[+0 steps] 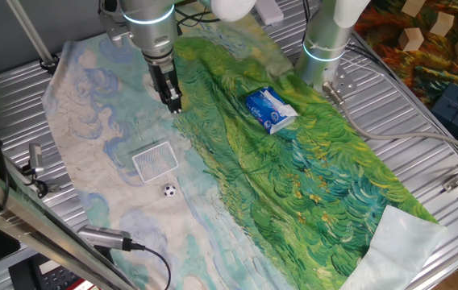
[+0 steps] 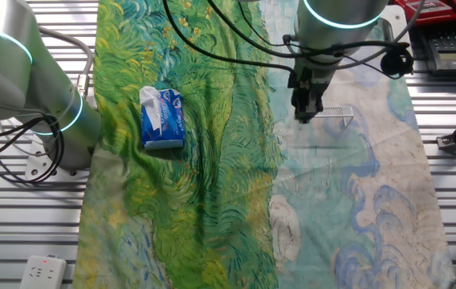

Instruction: Push the soccer ball into the goal

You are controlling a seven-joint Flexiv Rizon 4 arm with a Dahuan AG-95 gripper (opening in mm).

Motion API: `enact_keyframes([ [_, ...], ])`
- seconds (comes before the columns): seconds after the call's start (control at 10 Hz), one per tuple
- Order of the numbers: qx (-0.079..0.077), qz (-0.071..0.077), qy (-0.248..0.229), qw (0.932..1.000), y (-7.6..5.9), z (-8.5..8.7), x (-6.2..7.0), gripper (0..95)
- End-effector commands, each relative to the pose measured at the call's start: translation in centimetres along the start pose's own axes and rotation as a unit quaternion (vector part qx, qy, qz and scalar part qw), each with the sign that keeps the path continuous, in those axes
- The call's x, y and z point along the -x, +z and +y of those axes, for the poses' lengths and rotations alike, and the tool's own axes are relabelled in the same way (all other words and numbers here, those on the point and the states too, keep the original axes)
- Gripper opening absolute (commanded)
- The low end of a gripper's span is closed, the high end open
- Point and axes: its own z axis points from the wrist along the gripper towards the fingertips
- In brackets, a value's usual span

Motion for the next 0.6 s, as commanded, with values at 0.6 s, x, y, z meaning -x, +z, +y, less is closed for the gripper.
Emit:
enact_keyframes([
  [0.6,-0.009,0.007,0.0,0.9999,-0.15,0.06,0.04,0.0],
])
